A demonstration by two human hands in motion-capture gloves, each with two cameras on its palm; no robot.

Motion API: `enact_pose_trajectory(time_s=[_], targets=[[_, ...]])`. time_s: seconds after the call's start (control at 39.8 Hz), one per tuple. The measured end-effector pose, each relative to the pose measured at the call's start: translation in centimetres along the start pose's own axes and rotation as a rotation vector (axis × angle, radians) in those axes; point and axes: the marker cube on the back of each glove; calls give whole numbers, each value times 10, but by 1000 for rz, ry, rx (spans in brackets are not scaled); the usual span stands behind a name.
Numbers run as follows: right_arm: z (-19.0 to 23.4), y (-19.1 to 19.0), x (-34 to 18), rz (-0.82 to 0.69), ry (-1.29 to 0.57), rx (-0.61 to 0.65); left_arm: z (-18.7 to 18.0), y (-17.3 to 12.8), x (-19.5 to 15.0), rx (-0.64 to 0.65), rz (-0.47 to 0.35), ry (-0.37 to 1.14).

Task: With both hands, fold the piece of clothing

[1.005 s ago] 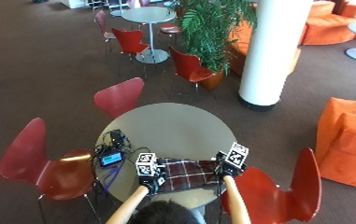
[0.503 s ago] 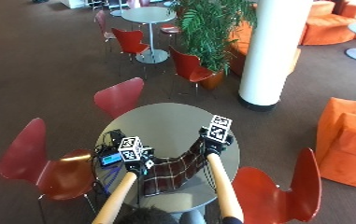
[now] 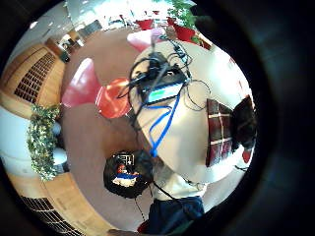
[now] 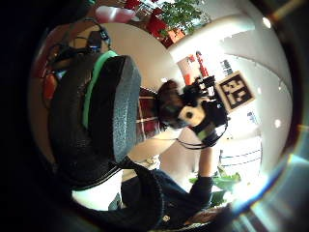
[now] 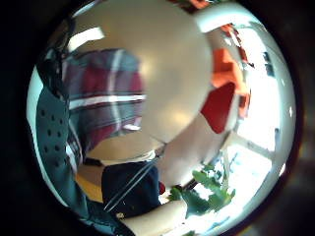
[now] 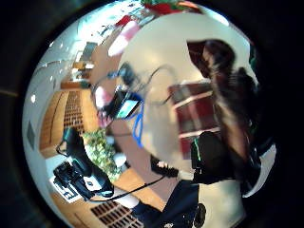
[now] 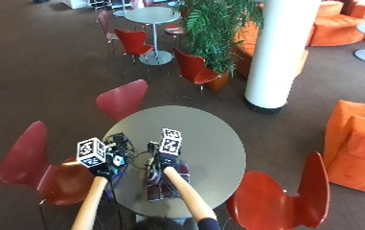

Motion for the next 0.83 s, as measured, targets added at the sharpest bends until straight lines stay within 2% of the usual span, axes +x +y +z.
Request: enact_pose_trajectory(time_s=[0.1, 0.23, 0.43, 0.6, 0.83], targets=[[9, 13, -35, -124, -164, -17, -14, 7, -21, 14, -34, -2], [-12, 31, -57, -178, -124, 47, -26, 11, -35, 20, -68, 1], [-35, 42, -62, -176, -33, 87, -39, 13, -36, 22, -85, -54], [-37, 38, -54, -154, -40, 83, -46, 22, -22, 14, -73, -104], [-34, 34, -48, -131, -38, 76, -46, 22, -23, -6, -71, -121]])
